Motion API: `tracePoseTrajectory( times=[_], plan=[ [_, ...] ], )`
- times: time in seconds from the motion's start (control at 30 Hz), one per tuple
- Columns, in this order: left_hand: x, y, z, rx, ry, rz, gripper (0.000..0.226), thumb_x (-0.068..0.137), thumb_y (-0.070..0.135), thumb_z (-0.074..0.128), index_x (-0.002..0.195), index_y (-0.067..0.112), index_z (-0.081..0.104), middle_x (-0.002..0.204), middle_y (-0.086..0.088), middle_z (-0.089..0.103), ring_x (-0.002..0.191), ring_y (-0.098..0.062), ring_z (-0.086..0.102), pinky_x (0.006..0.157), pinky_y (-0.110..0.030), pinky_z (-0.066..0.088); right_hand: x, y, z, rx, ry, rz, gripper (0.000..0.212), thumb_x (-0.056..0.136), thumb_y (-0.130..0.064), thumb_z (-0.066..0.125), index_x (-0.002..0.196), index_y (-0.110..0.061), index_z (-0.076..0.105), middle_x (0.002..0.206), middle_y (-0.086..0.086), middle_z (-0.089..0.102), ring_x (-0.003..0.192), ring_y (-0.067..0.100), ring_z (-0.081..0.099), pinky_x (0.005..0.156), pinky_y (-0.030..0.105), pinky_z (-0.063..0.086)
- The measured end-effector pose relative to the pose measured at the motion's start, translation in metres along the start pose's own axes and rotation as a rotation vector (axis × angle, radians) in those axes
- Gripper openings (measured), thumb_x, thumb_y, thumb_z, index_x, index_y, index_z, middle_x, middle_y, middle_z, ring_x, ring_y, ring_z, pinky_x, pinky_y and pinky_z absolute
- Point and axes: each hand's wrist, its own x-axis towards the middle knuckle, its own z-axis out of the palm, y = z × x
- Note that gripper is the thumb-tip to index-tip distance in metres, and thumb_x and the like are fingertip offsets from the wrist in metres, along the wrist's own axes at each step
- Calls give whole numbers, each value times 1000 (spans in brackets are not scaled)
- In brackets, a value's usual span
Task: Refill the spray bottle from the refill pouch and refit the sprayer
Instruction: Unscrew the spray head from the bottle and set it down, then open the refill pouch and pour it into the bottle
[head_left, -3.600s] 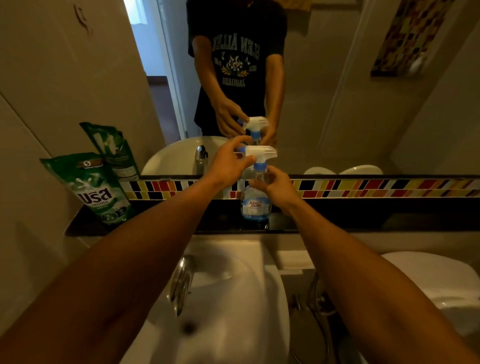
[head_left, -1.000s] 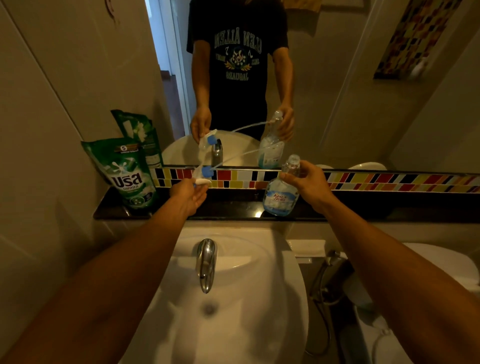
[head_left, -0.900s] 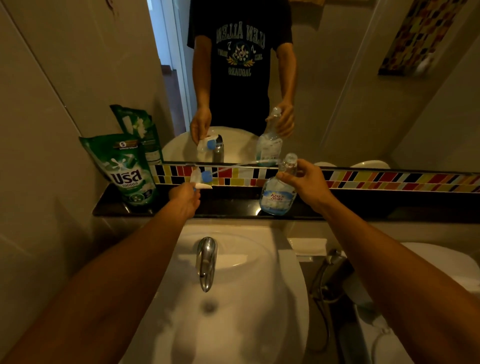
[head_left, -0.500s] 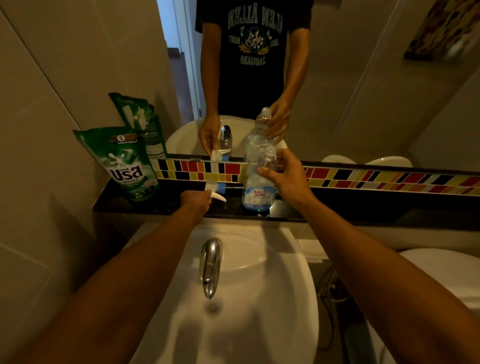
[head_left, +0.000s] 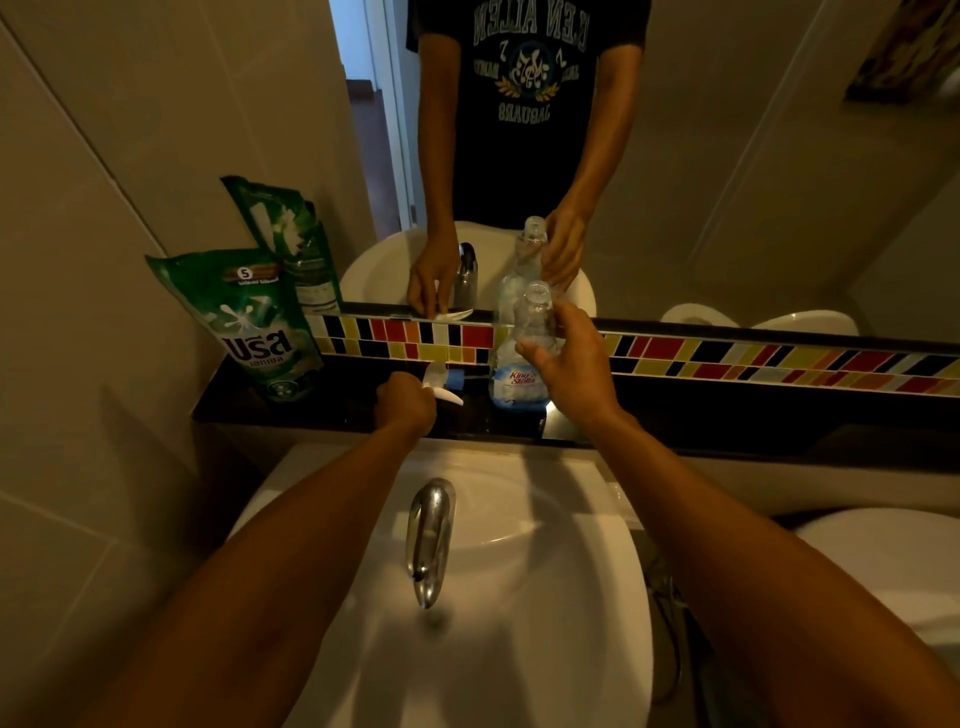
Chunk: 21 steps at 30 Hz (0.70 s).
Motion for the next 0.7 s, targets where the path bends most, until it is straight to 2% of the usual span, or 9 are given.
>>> tracePoseTrajectory(
  times=[0.1,0.2,0.3,0.37,0.43,0.5,0.57,0.63,0.7],
  plan=[
    [-3,-4,2,66,24,37,20,96,20,62,111,9,69,105,-12,70,95,-28,69,81,-41,59,-3,-1,6,-46,48,8,59,93,-17,76,145,-16,50,141,4,57,130,18,57,106,39,54],
    [-7,-7,1,80,29,60,17,95,21,64,108,11,69,103,-10,70,93,-27,69,81,-43,59,-8,-3,9,-53,54,27,63,93,-15,75,149,-15,46,144,5,53,134,21,54,108,37,52],
    [-12,-10,-4,72,44,113,13,94,23,65,102,13,69,98,-8,70,87,-24,69,77,-40,59,-16,2,12,-44,53,59,76,91,-23,77,154,-24,37,152,1,47,140,21,49,109,51,52],
    [-14,-14,-12,76,61,163,11,92,25,66,95,15,68,93,-5,69,82,-20,67,67,-33,54,-23,4,15,-69,126,68,77,89,-30,76,154,-28,33,153,0,44,140,22,47,108,55,51],
    [-18,-17,-23,93,99,211,14,92,28,65,95,15,68,94,-4,68,84,-21,66,64,-30,46,-36,0,19,-143,269,63,67,91,-33,72,148,-25,39,146,3,48,133,22,49,107,53,50],
    [-23,-24,-39,102,152,247,25,94,32,62,111,16,68,108,-6,67,97,-24,66,72,-33,47,-52,-5,28,-160,376,13,49,94,-31,68,137,-22,47,134,6,51,120,20,51,100,52,53],
    [-27,-31,-59,101,203,276,28,94,31,61,117,16,67,115,-8,65,102,-27,64,79,-36,50,-66,-13,42,-97,337,-49,36,96,-25,66,127,-23,48,126,5,52,112,16,54,89,47,59],
    [-29,-40,-81,64,245,295,19,94,27,61,108,15,65,108,-8,64,96,-26,64,78,-37,51,-74,-19,58,-54,236,-122,27,98,-17,65,120,-20,49,116,2,54,99,14,60,81,40,62],
    [-31,-48,-105,12,274,304,9,93,24,61,95,15,59,95,-6,62,87,-24,60,71,-35,47,-76,-29,74,-30,130,-150,21,100,-14,62,119,-17,52,107,-2,57,90,6,60,77,28,60]
  ],
)
